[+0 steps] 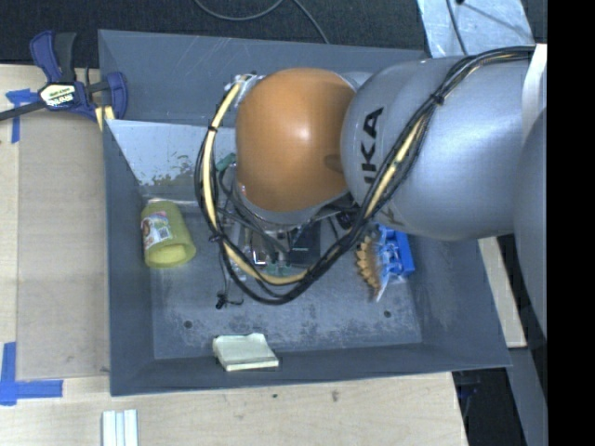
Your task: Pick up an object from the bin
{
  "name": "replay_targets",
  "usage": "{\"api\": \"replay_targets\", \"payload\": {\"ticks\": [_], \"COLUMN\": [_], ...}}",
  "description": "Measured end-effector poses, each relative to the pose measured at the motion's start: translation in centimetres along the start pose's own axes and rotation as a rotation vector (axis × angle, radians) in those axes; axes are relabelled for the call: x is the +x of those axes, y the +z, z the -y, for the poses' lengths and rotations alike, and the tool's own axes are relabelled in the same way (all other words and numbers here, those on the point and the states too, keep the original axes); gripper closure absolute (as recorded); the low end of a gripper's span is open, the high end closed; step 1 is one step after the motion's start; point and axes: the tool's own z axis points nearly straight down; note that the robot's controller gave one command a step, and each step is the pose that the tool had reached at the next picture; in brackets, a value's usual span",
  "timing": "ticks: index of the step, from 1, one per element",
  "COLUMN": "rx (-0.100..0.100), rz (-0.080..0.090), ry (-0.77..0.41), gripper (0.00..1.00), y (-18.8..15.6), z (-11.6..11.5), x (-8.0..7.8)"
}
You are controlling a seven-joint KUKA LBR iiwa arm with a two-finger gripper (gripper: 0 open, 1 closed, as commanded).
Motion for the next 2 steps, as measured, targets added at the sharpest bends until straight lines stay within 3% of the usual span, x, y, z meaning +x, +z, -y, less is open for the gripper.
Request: {"api": "replay_targets", "payload": {"ticks": [1, 2], "rx": [-0.003, -0.003], "rz": [0.008, 0.010], "ry": [0.003, -0.062], "gripper": [0.00, 0.00], "y": [-0.5, 6.3], "z": [0.1, -2.2], "x": [-0.2, -3.1]}}
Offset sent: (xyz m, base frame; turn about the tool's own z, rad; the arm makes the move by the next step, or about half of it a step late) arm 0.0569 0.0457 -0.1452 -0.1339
